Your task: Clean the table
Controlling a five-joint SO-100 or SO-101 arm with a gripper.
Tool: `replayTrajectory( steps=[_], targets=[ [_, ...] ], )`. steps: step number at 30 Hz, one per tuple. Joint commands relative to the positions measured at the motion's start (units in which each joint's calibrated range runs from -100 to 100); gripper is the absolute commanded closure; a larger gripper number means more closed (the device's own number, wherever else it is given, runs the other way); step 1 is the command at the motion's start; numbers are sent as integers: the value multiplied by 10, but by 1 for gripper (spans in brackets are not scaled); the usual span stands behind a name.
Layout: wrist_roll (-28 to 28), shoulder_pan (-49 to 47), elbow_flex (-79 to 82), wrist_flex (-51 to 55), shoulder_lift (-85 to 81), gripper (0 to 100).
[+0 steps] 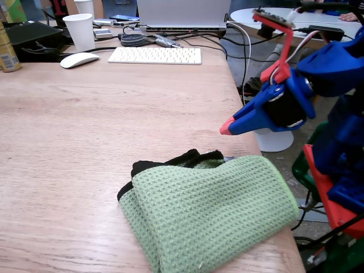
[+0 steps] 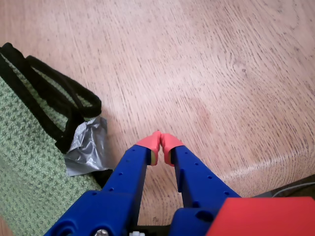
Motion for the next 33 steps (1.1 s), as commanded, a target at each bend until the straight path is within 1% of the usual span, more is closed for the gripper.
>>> replayTrajectory(
  steps=[1,11,14,17,18,21,22,24,25,28,29,30,33],
  targets=[
    [-2,-5,-1,-9,-6,100],
    [2,-17,-1,-9,-6,100],
    [2,-20,-40,0,26,100],
    [-3,-20,-209,4,183,100],
    [-4,-20,-271,22,242,100],
    [-4,-27,-464,154,377,100],
    [-4,-74,-516,191,406,100],
    [-4,-216,-555,228,467,100],
    [1,-249,-554,221,488,100],
    [-3,-266,-555,217,519,99],
    [-4,-266,-564,217,533,98],
    [-4,-266,-565,208,549,95],
    [-4,-247,-553,135,609,72]
  ],
)
